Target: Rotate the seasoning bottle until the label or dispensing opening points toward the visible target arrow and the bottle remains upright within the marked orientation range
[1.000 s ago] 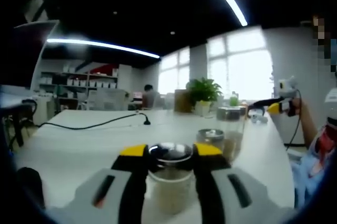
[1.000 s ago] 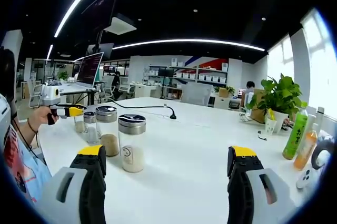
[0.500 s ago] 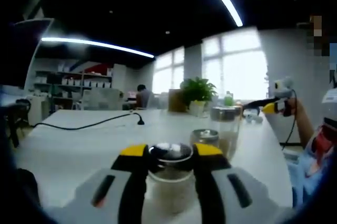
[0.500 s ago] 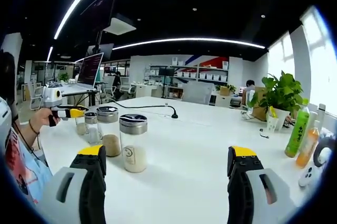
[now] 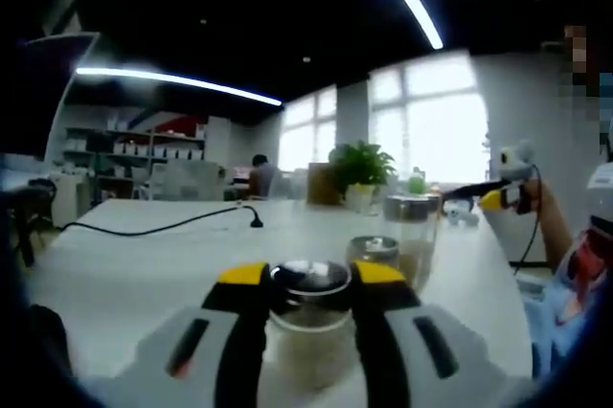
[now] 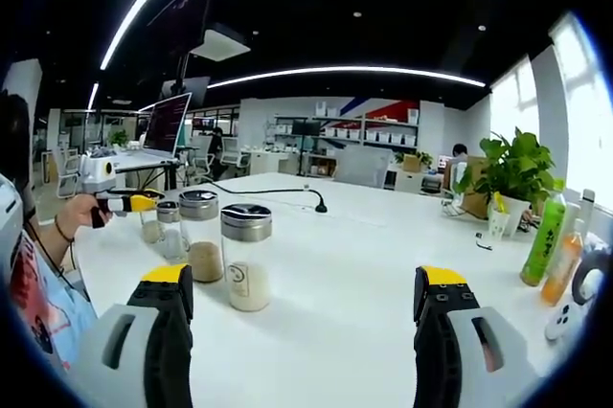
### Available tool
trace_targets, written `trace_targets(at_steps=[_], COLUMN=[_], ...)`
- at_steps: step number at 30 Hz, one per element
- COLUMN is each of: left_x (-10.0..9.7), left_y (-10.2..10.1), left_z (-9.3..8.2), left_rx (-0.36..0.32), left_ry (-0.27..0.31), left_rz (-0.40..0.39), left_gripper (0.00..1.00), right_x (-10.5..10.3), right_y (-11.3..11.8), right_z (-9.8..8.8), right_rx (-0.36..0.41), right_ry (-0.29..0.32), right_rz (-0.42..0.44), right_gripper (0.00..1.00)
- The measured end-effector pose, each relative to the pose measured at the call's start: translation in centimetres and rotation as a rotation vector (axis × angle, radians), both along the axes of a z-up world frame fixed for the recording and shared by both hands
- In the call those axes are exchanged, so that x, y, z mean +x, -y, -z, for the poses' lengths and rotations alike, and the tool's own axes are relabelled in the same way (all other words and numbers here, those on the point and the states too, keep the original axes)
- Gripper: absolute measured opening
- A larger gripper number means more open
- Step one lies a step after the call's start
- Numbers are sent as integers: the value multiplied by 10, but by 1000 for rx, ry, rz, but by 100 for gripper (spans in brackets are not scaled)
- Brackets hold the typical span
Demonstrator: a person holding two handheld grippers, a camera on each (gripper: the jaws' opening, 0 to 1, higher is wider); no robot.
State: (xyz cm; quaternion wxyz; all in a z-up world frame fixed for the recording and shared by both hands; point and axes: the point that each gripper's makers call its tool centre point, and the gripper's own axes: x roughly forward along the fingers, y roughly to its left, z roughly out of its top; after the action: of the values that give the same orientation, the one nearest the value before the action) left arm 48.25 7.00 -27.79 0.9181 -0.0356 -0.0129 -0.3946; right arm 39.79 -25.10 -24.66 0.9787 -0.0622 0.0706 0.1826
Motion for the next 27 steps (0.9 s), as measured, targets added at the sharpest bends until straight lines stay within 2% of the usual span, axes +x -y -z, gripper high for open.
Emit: trace_targets(at_steps=[27], left_x=[0], left_y=[3], left_z=[-1], left_rx=[-9], left_ry=[10], left_rz=[51], left_gripper=[35], right_x=[0], right_y=[0], right_z=[2], right_rx=[-1], right_ry=[-12], right_rz=[-4], right_gripper=[99])
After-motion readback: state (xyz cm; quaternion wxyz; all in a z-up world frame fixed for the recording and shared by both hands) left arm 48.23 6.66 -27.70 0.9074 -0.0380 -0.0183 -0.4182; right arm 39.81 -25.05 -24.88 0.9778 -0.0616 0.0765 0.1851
